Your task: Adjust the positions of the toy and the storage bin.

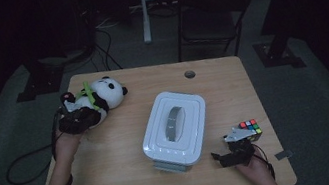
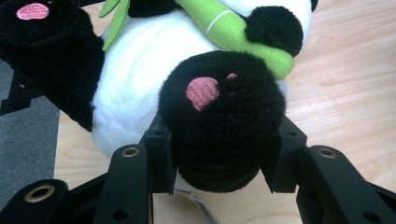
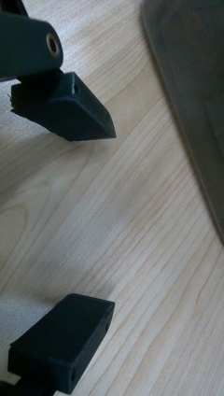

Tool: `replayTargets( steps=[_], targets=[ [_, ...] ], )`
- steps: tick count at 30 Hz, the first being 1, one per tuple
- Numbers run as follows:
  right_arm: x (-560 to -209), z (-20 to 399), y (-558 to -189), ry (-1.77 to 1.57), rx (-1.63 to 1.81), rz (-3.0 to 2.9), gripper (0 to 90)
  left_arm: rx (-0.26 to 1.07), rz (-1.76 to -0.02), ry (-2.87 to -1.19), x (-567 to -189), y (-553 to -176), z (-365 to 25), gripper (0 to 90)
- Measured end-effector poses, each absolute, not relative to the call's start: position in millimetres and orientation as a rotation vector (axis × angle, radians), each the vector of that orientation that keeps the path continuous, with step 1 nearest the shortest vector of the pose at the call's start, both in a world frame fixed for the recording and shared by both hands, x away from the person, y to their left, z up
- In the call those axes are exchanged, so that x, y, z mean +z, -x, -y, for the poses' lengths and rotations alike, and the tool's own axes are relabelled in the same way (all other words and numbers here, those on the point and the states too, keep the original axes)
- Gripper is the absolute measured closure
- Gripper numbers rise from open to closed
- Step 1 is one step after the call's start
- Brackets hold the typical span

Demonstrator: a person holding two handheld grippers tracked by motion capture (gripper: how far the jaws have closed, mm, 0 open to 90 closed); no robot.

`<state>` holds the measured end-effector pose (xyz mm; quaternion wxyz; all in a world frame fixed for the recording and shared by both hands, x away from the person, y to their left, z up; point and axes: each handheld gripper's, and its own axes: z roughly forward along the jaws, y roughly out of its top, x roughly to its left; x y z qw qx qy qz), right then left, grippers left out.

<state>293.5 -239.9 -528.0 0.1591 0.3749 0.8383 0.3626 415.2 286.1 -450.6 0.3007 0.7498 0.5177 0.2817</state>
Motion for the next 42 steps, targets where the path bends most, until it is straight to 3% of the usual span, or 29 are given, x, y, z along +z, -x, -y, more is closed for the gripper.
replayTargets(
  steps=[42],
  targets=[
    [-528.0,239.9,-293.5,-1.071,1.037,-2.396,14.7,0.607,-1.171,-2.120,-451.7,-283.6,-254.8,55.1]
  ],
)
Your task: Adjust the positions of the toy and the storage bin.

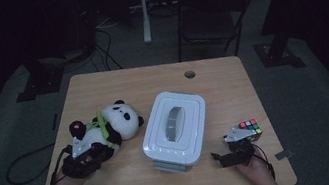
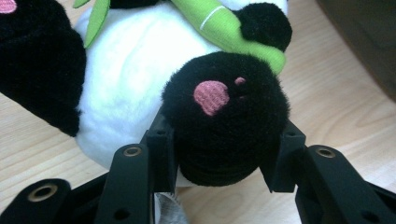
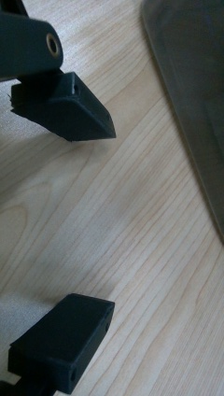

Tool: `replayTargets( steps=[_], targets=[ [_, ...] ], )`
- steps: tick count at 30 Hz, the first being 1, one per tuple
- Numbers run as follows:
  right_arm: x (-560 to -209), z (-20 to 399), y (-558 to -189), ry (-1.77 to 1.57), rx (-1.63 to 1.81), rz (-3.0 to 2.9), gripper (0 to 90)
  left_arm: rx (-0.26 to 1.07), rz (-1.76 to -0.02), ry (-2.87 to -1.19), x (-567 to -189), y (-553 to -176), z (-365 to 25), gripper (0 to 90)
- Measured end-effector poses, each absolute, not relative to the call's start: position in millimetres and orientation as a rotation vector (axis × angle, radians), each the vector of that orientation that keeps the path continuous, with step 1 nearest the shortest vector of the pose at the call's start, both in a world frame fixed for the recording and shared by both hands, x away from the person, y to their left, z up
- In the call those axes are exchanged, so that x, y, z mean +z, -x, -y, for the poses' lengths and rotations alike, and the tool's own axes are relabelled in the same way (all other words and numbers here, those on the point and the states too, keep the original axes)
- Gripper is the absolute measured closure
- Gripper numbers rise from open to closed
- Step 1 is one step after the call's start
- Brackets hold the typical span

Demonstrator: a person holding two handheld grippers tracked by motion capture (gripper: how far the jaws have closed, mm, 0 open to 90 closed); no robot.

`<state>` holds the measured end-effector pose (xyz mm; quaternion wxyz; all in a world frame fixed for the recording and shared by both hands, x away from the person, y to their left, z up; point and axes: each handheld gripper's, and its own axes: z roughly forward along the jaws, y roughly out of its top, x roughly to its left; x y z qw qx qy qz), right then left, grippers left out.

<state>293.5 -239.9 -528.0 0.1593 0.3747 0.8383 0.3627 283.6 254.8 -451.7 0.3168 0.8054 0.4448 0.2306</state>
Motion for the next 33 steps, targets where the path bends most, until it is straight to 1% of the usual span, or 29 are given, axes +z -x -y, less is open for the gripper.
replayTargets(
  steps=[2,4,8,17,27,29,30,32,33],
  targets=[
    [-528.0,239.9,-293.5,-1.071,1.036,-2.396,14.7,0.608,-1.165,-2.112,-452.7,-284.0,-251.0,52.8],
    [-528.0,239.9,-293.5,-1.071,1.036,-2.396,14.7,0.594,-1.181,-2.069,-454.3,-291.7,-251.6,52.6],
    [-528.0,239.9,-293.5,-1.071,1.036,-2.396,14.7,0.577,-1.198,-2.036,-455.1,-301.7,-253.3,51.8],
    [-528.0,239.9,-293.6,-1.072,1.036,-2.396,14.7,0.581,-1.196,-2.026,-456.3,-322.2,-248.4,51.2],
    [-527.7,239.2,-294.4,-1.077,1.033,-2.398,14.5,0.584,-1.184,-2.005,-456.8,-334.8,-250.1,49.3],
    [-527.7,239.2,-294.4,-1.078,1.033,-2.398,14.5,0.599,-1.153,-2.018,-456.0,-333.3,-250.4,44.1],
    [-527.7,239.2,-294.4,-1.078,1.033,-2.398,14.6,0.579,-1.152,-2.047,-455.8,-332.6,-249.8,36.0],
    [-527.8,238.5,-294.2,-1.088,1.033,-2.389,14.6,0.588,-1.146,-2.079,-456.1,-328.6,-248.8,14.9],
    [-527.8,238.0,-294.0,-1.093,1.032,-2.385,14.6,0.585,-1.137,-2.080,-455.6,-326.2,-249.6,13.4]
  ],
)
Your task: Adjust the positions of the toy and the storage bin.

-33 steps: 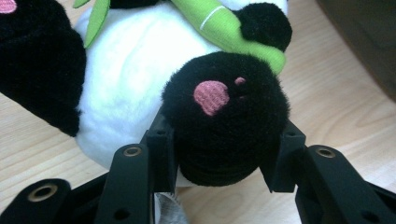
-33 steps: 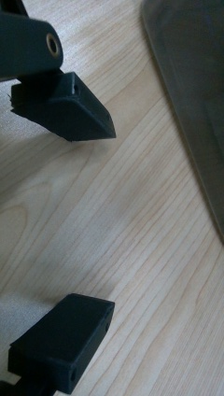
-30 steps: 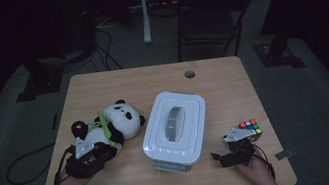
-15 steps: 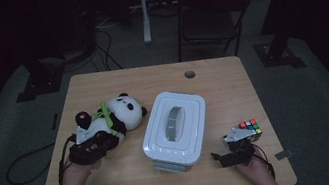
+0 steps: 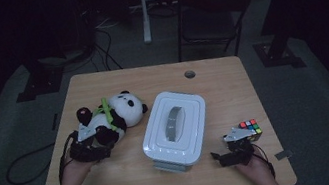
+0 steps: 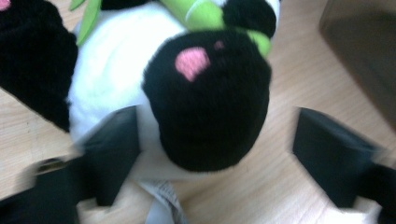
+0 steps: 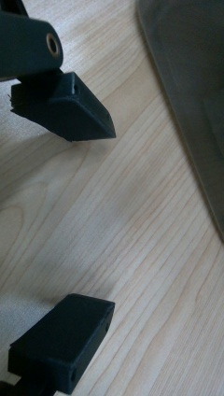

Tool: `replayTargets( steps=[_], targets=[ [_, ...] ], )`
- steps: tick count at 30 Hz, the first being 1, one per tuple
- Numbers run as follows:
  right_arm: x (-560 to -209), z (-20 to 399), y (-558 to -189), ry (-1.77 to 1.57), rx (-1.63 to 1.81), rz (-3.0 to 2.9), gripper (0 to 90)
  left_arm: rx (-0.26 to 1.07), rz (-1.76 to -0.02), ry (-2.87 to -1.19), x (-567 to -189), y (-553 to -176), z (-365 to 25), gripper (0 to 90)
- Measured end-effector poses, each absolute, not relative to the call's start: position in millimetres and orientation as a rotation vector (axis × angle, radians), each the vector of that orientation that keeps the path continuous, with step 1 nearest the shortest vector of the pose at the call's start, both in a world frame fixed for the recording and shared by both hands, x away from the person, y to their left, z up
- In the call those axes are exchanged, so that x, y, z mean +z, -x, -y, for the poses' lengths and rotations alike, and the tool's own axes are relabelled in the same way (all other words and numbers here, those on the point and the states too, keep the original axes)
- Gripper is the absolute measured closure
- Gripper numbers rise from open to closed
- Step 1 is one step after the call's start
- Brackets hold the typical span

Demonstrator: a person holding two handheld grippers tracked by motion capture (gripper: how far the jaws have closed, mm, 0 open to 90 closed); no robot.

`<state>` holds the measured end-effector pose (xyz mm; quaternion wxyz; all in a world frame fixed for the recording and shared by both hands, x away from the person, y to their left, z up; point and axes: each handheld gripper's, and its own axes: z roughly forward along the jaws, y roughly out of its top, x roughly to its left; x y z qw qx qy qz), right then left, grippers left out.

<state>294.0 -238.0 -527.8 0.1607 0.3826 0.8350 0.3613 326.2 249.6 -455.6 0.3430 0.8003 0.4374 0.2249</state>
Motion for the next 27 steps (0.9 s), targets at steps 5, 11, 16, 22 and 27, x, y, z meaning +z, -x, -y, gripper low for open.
replayTargets(
  steps=[5,11,16,22,27],
  targets=[
    [-527.9,237.5,-294.1,-1.094,1.030,-2.383,14.5,0.582,-1.112,-2.041,-452.3,-314.4,-256.8,0.4],
    [-527.9,237.3,-294.1,-1.093,1.030,-2.383,14.2,0.602,-1.085,-2.043,-453.7,-300.7,-264.5,0.4],
    [-528.0,237.1,-294.2,-1.091,1.030,-2.384,14.0,0.590,-1.037,-2.041,-462.0,-288.9,-271.4,0.4],
    [-528.0,237.1,-294.2,-1.092,1.030,-2.384,14.0,0.573,-1.062,-2.077,-473.8,-275.2,-280.9,0.4],
    [-528.0,236.9,-294.1,-1.093,1.029,-2.383,13.9,0.538,-1.088,-2.075,-486.5,-270.2,-289.2,0.4]
  ],
)
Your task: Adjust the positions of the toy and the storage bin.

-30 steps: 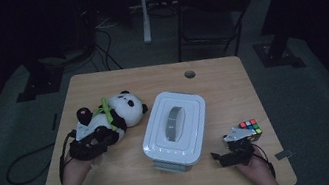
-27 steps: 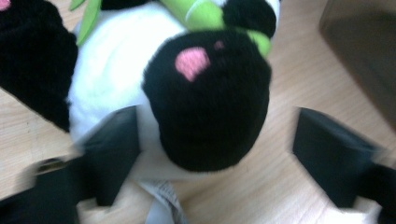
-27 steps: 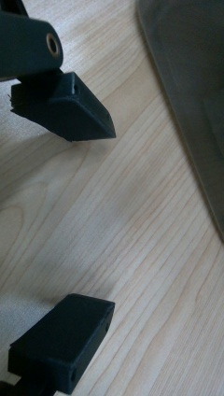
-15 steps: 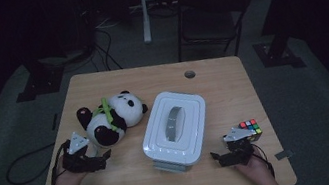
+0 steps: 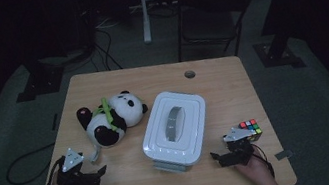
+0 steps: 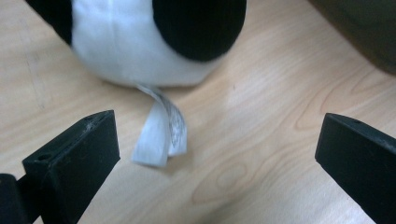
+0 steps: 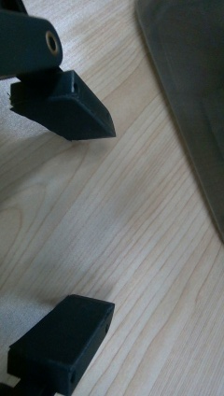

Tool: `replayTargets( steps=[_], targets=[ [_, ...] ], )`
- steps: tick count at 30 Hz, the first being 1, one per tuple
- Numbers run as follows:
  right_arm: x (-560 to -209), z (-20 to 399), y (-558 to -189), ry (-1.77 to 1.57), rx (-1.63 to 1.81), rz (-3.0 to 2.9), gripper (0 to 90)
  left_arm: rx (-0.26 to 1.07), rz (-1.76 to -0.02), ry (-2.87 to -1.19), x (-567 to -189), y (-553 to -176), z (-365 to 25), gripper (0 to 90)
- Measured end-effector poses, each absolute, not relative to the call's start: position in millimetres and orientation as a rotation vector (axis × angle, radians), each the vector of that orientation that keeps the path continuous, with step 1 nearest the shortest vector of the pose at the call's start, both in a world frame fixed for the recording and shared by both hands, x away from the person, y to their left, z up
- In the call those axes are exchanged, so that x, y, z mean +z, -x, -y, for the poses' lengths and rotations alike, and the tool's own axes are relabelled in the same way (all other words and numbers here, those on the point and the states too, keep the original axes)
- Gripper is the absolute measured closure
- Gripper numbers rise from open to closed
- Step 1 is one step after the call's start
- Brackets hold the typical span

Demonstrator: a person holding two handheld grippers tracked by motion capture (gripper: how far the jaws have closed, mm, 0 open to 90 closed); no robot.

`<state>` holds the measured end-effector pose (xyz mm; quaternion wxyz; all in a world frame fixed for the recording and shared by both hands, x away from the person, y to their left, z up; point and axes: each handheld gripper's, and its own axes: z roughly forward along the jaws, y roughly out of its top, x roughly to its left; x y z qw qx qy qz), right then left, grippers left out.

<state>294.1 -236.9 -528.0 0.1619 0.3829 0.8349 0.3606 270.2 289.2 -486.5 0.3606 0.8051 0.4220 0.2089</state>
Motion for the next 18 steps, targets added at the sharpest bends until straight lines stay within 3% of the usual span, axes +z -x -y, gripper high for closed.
replayTargets(
  steps=[7,18],
  targets=[
    [-528.0,236.9,-292.9,-1.100,1.028,-2.377,14.0,0.506,-1.151,-2.107,-508.1,-271.4,-296.1,0.5],
    [-528.1,234.4,-292.4,-1.101,1.023,-2.377,13.0,0.445,-1.114,-2.197,-519.3,-269.6,-295.1,0.5]
  ],
)
